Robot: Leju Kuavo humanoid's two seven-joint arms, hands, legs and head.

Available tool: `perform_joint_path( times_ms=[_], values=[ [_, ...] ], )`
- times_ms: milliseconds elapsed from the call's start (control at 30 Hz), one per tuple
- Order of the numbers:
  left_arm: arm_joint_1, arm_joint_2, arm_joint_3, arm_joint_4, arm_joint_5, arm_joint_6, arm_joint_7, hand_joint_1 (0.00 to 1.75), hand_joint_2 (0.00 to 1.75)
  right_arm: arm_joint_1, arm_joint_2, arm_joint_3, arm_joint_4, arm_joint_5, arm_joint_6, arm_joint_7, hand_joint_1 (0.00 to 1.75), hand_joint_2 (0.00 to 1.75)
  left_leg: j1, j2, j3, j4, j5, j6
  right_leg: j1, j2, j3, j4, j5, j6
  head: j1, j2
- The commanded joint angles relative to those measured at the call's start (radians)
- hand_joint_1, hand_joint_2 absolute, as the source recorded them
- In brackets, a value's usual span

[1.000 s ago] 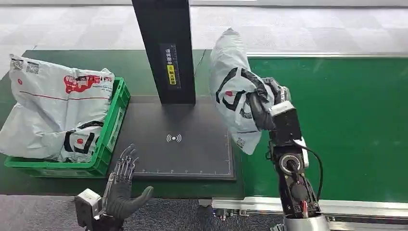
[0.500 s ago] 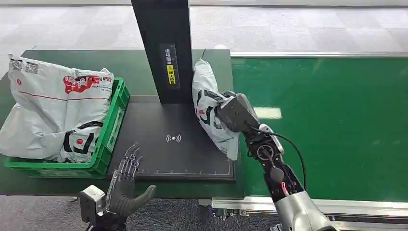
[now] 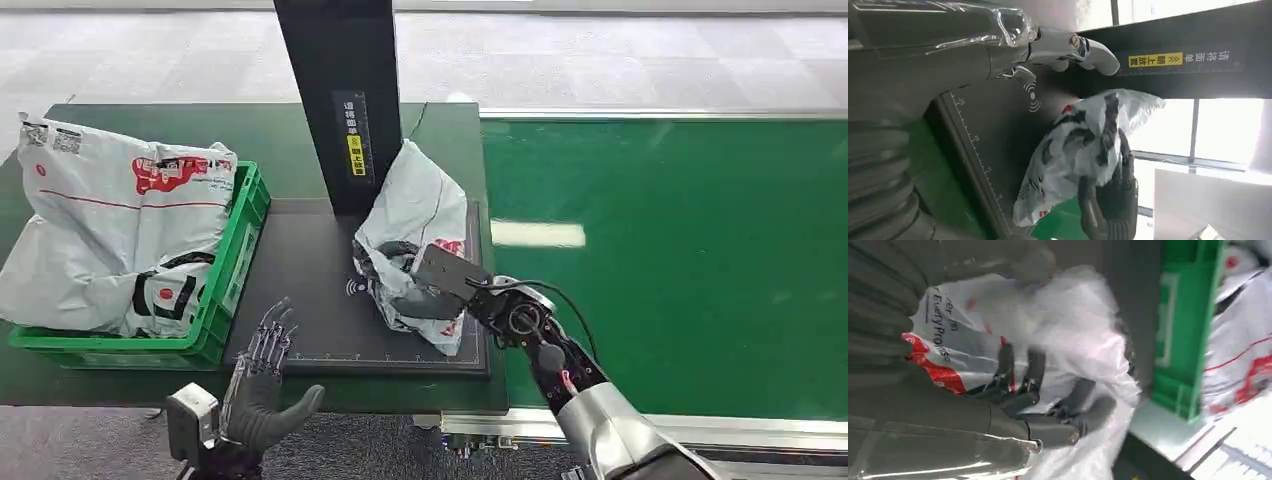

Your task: Moved the parcel from conveyor to table for the left to box.

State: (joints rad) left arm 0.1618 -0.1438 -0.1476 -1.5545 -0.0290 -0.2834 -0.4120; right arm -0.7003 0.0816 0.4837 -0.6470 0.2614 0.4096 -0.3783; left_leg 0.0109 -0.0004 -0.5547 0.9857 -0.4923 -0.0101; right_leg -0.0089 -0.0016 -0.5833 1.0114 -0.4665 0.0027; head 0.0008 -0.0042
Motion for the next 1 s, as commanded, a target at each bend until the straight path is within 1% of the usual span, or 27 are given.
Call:
perform_joint_path(
  times_ms=[33, 133, 233, 300, 333, 367, 400, 433, 467, 500, 533, 567, 633, 733, 767, 800, 867, 933, 1000],
  values=[
    [-0.004, 0.049, -0.034, 0.042, 0.014, 0.008, -0.011, 0.0, 1.75, -0.027, -0.032, 0.025, 0.013, -0.095, 0.073, -0.097, 0.0, 1.75, 0.0, 0.0, 0.002, -0.002, 0.001, 0.0, 0.0, 0.0, 0.002, -0.002, 0.001, 0.0, 0.0, 0.0],
    [0.003, 0.048, -0.034, 0.028, 0.017, 0.011, -0.01, 0.0, 1.75, -0.02, -0.036, -0.006, -0.026, -0.148, 0.079, -0.115, 0.0, 1.75, 0.0, -0.001, 0.001, -0.001, 0.001, 0.0, 0.0, -0.001, 0.001, -0.001, 0.0, 0.0, 0.0, 0.0],
    [0.012, 0.043, -0.03, 0.021, 0.018, 0.009, -0.009, 0.0, 1.75, 0.002, -0.044, -0.072, -0.106, -0.26, 0.092, -0.151, 0.0, 1.75, 0.0, 0.0, 0.001, -0.001, 0.0, 0.0, 0.0, 0.0, 0.0, 0.0, 0.0, 0.0, 0.0, 0.0],
    [0.01, 0.042, -0.027, 0.023, 0.016, 0.01, -0.012, 0.0, 1.75, 0.046, -0.048, -0.132, -0.204, -0.361, 0.099, -0.174, 0.0, 1.75, 0.0, -0.001, 0.002, -0.002, 0.001, 0.001, 0.0, -0.001, 0.002, -0.002, 0.0, 0.0, 0.0, 0.0],
    [0.01, 0.043, -0.027, 0.023, 0.016, 0.01, -0.012, 0.0, 1.75, 0.054, -0.053, -0.134, -0.224, -0.369, 0.1, -0.166, 0.0, 1.75, 0.0, -0.001, 0.001, -0.001, 0.0, 0.001, 0.0, -0.001, 0.001, -0.001, 0.0, 0.0, 0.0, 0.0],
    [0.011, 0.041, -0.021, 0.018, 0.015, 0.012, -0.013, 0.0, 1.75, 0.096, -0.055, -0.172, -0.316, -0.434, 0.088, -0.156, 0.0, 1.75, 0.0, -0.002, 0.003, -0.003, 0.001, 0.001, 0.0, -0.002, 0.003, -0.003, 0.001, 0.0, 0.0, 0.0],
    [0.014, 0.04, -0.017, 0.012, 0.015, 0.013, -0.013, 0.0, 1.75, 0.127, -0.053, -0.195, -0.377, -0.46, 0.07, -0.157, 0.0, 1.75, 0.0, -0.002, 0.002, -0.002, 0.001, 0.001, 0.0, -0.002, 0.003, -0.003, 0.0, 0.0, 0.0, 0.0],
    [0.015, 0.04, -0.016, 0.009, 0.015, 0.012, -0.012, 0.0, 1.75, 0.134, -0.056, -0.196, -0.398, -0.468, 0.068, -0.143, 0.0, 1.75, 0.0, -0.004, 0.002, -0.002, 0.0, 0.001, 0.0, -0.004, 0.003, -0.002, 0.0, 0.0, 0.0, 0.0],
    [0.02, 0.037, -0.011, 0.001, 0.014, 0.019, -0.009, 0.0, 1.75, 0.174, -0.043, -0.238, -0.467, -0.515, 0.043, -0.149, 0.0, 1.75, 0.0, -0.003, 0.0, 0.0, 0.0, 0.0, 0.0, -0.003, 0.001, -0.001, 0.0, 0.0, 0.0, 0.0],
    [0.034, 0.03, 0.001, -0.017, 0.012, 0.037, -0.007, 0.0, 1.75, 0.228, -0.022, -0.291, -0.557, -0.534, -0.027, -0.173, 0.0, 1.75, 0.0, -0.003, 0.001, -0.001, 0.0, 0.0, 0.0, -0.003, 0.001, -0.001, -0.001, 0.0, 0.0, 0.0],
    [0.044, 0.035, 0.002, -0.032, 0.013, 0.034, -0.005, 0.0, 1.75, 0.257, -0.025, -0.292, -0.611, -0.535, -0.036, -0.152, 0.0, 1.75, 0.0, -0.003, 0.001, -0.002, 0.0, 0.0, 0.0, -0.003, 0.002, -0.002, -0.001, 0.0, 0.0, 0.0],
    [0.061, 0.023, 0.022, -0.054, -0.004, 0.072, -0.007, 0.0, 1.75, 0.313, 0.006, -0.341, -0.691, -0.521, -0.155, -0.181, 0.0, 1.75, 0.001, -0.001, 0.001, -0.001, 0.0, 0.0, 0.001, -0.001, 0.002, -0.002, 0.0, 0.0, 0.0, 0.0],
    [0.087, 0.023, 0.041, -0.094, -0.01, 0.071, -0.004, 0.0, 1.75, 0.414, 0.007, -0.337, -0.817, -0.517, -0.188, -0.191, 0.0, 1.75, 0.001, -0.002, 0.001, -0.001, -0.001, 0.0, 0.001, -0.002, 0.002, -0.001, -0.001, -0.001, 0.0, 0.0],
    [0.087, 0.023, 0.041, -0.094, -0.01, 0.071, -0.004, 0.0, 1.75, 0.414, 0.007, -0.337, -0.817, -0.517, -0.188, -0.191, 0.0, 1.75, 0.001, -0.002, 0.001, -0.001, -0.001, 0.0, 0.001, -0.002, 0.002, -0.001, -0.001, -0.001, 0.0, 0.0],
    [0.102, 0.011, 0.077, -0.18, -0.158, 0.183, -0.011, 0.0, 1.75, 0.567, 0.032, -0.333, -0.897, -0.487, -0.264, -0.167, 0.0, 1.75, 0.001, -0.003, 0.001, -0.001, -0.001, 0.0, 0.001, -0.002, 0.002, -0.002, -0.001, -0.001, 0.0, 0.0],
    [0.102, 0.011, 0.077, -0.18, -0.158, 0.183, -0.011, 0.0, 1.75, 0.567, 0.032, -0.333, -0.897, -0.487, -0.264, -0.167, 0.0, 1.75, 0.001, -0.002, 0.001, -0.001, -0.001, 0.0, 0.001, -0.002, 0.002, -0.002, -0.001, -0.001, 0.0, 0.0],
    [0.066, 0.016, 0.044, -0.212, -0.281, 0.229, 0.006, 0.0, 1.75, 0.608, 0.047, -0.33, -0.792, -0.472, -0.307, -0.128, 0.0, 1.75, 0.001, -0.004, 0.002, -0.002, -0.001, 0.0, 0.001, -0.004, 0.003, -0.003, -0.001, -0.001, -0.001, 0.0],
    [0.042, 0.021, 0.016, -0.212, -0.326, 0.248, 0.023, 0.0, 1.75, 0.613, 0.059, -0.346, -0.732, -0.475, -0.32, -0.151, 0.0, 1.75, 0.001, -0.002, 0.001, -0.001, -0.001, 0.0, 0.001, -0.002, 0.002, -0.002, -0.001, 0.0, 0.0, 0.0],
    [-0.01, 0.035, -0.02, -0.179, -0.375, 0.259, 0.044, 0.0, 1.75, 0.617, 0.071, -0.361, -0.696, -0.474, -0.329, -0.149, 0.0, 1.75, 0.001, -0.002, 0.001, -0.001, -0.001, 0.0, 0.001, -0.002, 0.002, -0.002, -0.001, 0.0, 0.0, 0.0]
  ],
)
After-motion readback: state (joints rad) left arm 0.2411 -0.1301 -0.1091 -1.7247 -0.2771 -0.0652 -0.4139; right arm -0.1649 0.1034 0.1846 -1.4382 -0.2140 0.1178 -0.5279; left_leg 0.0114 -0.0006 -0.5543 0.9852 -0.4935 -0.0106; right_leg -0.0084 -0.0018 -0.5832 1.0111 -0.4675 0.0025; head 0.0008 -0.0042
